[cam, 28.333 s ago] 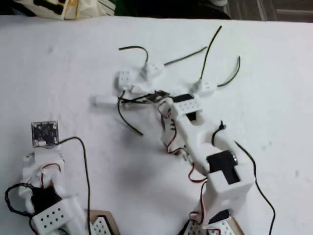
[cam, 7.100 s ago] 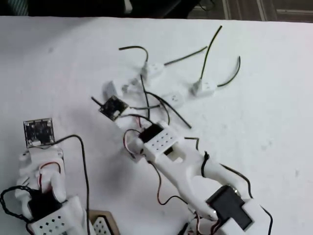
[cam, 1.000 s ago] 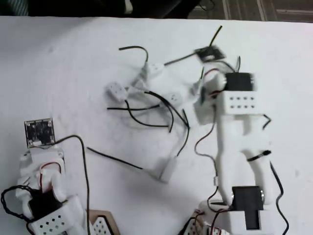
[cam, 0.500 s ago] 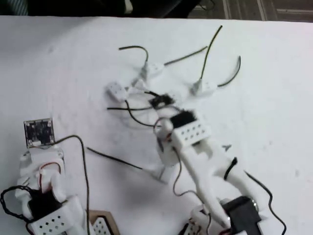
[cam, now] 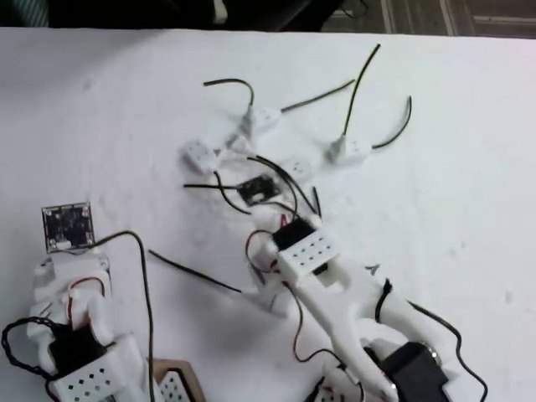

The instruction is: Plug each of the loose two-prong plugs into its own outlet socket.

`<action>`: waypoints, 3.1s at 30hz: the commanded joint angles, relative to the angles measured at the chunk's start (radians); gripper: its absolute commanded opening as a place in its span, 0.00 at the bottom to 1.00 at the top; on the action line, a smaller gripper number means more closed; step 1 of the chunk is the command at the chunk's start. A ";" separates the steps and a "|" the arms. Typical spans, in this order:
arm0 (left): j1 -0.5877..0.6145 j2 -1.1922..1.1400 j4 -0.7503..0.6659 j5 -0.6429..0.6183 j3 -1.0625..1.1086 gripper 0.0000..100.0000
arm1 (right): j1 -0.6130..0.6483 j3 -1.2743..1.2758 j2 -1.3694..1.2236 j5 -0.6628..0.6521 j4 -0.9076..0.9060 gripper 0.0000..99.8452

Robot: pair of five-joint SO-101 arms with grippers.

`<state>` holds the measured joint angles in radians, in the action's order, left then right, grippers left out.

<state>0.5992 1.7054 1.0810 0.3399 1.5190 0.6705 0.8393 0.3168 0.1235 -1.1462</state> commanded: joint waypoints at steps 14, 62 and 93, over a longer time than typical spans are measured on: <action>0.004 0.007 -0.018 0.008 -0.006 0.10 | -0.015 0.003 0.015 0.055 -0.091 0.20; 0.004 0.007 -0.018 0.009 -0.005 0.10 | -0.858 -0.657 -0.125 -0.192 0.173 0.02; 0.002 0.007 -0.041 0.009 0.011 0.10 | -0.383 -0.703 -0.243 -0.249 -0.127 0.17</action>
<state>0.5992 1.7054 1.0610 0.3399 1.5359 0.2209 0.1274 0.1128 -0.1266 -1.3349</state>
